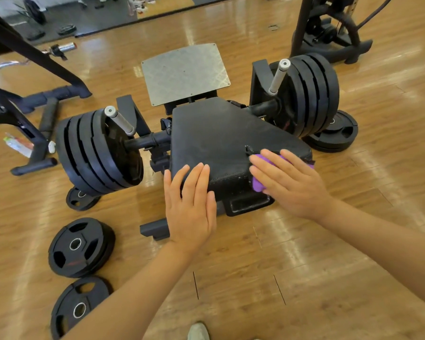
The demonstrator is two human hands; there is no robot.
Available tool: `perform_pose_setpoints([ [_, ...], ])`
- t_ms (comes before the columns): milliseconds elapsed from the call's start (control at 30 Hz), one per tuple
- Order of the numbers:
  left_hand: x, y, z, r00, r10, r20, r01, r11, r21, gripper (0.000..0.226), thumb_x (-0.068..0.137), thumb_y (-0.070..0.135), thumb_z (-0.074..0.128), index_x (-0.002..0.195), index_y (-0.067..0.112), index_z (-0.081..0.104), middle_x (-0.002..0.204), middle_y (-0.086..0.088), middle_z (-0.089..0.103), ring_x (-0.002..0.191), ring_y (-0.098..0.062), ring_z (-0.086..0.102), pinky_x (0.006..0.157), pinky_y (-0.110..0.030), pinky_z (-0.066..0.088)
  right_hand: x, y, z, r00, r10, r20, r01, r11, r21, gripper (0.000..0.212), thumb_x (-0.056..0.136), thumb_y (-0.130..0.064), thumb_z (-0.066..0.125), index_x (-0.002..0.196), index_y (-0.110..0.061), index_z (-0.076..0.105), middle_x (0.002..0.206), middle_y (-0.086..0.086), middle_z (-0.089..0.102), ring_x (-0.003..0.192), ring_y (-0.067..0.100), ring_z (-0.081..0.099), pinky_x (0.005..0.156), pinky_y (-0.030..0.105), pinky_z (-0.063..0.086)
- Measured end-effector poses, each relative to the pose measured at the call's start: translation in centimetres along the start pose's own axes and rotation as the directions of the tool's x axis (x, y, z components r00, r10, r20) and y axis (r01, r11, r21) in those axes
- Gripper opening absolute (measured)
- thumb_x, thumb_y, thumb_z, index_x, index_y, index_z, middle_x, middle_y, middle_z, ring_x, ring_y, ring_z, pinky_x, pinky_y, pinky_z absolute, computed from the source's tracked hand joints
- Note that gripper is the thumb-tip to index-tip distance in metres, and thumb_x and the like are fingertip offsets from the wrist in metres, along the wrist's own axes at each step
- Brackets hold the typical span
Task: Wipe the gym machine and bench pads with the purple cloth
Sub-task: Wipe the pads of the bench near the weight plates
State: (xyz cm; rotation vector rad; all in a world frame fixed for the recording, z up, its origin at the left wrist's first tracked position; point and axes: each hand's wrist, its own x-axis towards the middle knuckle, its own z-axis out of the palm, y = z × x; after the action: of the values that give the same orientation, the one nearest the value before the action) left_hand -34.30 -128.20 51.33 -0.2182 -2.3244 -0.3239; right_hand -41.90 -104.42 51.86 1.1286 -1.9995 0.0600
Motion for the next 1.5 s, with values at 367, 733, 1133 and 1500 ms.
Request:
perform_pose_setpoints([
  [367,-0.4,-0.3,-0.2,1.000,-0.001,0.025,0.003,0.998,-0.067,0.043,0.107,0.027,0.029,0.142,0.007,0.044,0.137,-0.008,0.053,0.131,-0.031,0.045,0.123,-0.050,0.016,-1.0,4.2,-1.3,0.969,-0.198,0.151,0.199,0.980,0.005,0.053,0.105,-0.025,0.045,0.152,-0.010,0.027,0.157,0.011,0.029,0.145,0.029,0.030,0.120,0.046,0.022],
  [733,-0.5,-0.1,0.5,0.999,-0.034,-0.033,0.031,0.995,-0.094,0.041,0.106,0.024,0.032,0.139,0.007,0.047,0.134,-0.009,0.055,0.128,-0.029,0.047,0.122,-0.050,0.017,4.7,-3.2,0.4,0.990,-0.113,0.085,0.103,0.988,0.114,0.056,0.104,-0.022,0.051,0.150,-0.001,0.028,0.157,0.018,0.023,0.146,0.034,0.027,0.120,0.045,0.024],
  [1133,-0.5,-0.7,0.1,0.999,0.032,0.022,-0.030,0.997,-0.065,0.043,0.106,0.026,0.031,0.141,0.005,0.045,0.137,-0.007,0.050,0.129,-0.031,0.045,0.122,-0.048,0.016,-2.0,2.1,-1.2,0.989,-0.111,0.101,0.104,0.991,0.079,0.054,0.099,0.003,0.040,0.152,-0.005,0.029,0.156,0.012,0.032,0.145,0.024,0.030,0.122,0.039,0.020],
  [1500,-0.4,-0.5,-0.8,0.992,0.027,0.127,-0.026,1.000,-0.009,0.046,0.104,0.026,0.034,0.145,0.007,0.040,0.143,-0.006,0.043,0.135,-0.033,0.039,0.124,-0.049,0.012,-1.1,1.2,-2.7,0.988,-0.035,0.149,0.017,0.993,0.118,0.056,0.093,0.009,0.054,0.146,-0.001,0.040,0.153,0.017,0.037,0.144,0.029,0.033,0.120,0.042,0.026],
])
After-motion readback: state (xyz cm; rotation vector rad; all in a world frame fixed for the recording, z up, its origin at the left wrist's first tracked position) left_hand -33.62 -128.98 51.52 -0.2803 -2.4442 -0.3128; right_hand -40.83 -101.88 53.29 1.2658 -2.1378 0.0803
